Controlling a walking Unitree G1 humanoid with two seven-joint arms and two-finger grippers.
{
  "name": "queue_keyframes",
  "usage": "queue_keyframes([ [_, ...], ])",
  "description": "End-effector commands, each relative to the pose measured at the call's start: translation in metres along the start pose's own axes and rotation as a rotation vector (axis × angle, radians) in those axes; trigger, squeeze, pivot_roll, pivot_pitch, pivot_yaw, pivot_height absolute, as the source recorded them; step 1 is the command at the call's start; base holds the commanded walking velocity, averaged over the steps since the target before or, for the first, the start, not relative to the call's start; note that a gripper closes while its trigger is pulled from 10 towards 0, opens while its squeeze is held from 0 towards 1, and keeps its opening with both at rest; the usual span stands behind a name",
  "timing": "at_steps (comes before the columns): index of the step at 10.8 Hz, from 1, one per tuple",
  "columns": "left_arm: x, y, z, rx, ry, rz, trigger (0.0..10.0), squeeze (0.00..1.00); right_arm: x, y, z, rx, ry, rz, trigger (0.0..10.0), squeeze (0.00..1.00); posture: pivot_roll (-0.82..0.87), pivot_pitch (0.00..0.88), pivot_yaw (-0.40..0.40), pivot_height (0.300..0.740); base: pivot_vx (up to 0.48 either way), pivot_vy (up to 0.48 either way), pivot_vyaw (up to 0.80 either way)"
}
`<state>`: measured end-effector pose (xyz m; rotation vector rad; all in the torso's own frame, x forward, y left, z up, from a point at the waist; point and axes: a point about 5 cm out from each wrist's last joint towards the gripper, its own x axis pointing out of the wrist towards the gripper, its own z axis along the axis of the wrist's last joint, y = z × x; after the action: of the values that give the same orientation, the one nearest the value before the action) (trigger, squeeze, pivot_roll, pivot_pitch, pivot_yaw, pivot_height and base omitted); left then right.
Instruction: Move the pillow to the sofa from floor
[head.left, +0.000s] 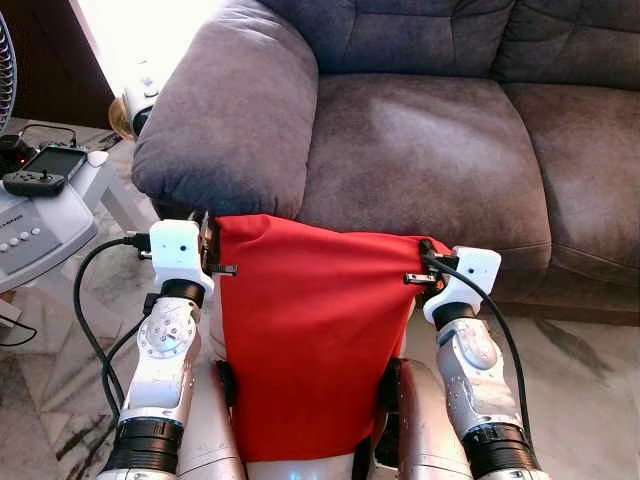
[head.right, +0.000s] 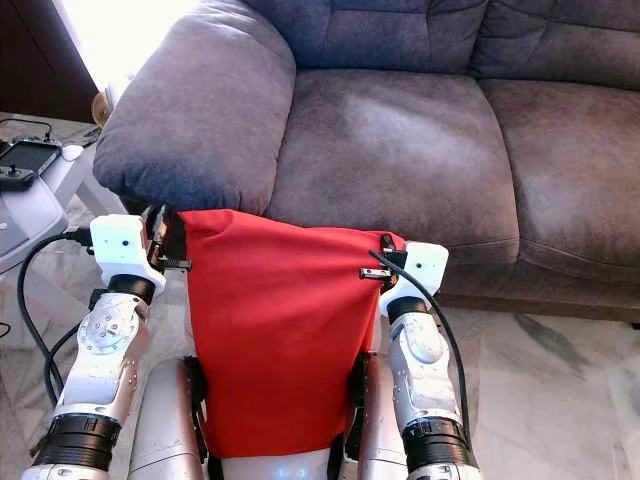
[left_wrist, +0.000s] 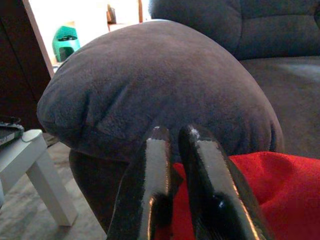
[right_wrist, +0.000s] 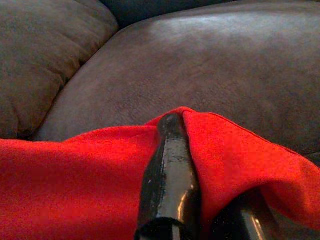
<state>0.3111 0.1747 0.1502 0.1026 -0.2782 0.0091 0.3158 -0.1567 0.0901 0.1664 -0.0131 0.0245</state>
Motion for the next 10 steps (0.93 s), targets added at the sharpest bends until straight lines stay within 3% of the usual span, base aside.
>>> queue_keyframes([
  [1, -0.0022, 0.0015, 0.0019, 0.002, -0.004, 0.011, 10.0, 0.0, 0.0083, -0.0017, 0.041, -0.011, -0.187, -0.007, 10.0, 0.0, 0.08, 0.117, -0.078, 0.523, 0.0, 0.0, 0.0],
  [5, -0.0024, 0.0008, 0.0019, 0.004, -0.003, 0.005, 10.0, 0.0, 0.008, -0.0007, 0.0399, -0.009, -0.182, -0.003, 10.0, 0.0, 0.08, 0.118, -0.076, 0.562, 0.0, 0.0, 0.0],
  [10, -0.0024, -0.0005, 0.0014, 0.005, 0.0, 0.004, 10.0, 0.0, 0.0082, 0.0022, 0.0386, -0.008, -0.173, 0.01, 10.0, 0.0, 0.08, 0.118, -0.079, 0.649, 0.0, 0.0, 0.0],
])
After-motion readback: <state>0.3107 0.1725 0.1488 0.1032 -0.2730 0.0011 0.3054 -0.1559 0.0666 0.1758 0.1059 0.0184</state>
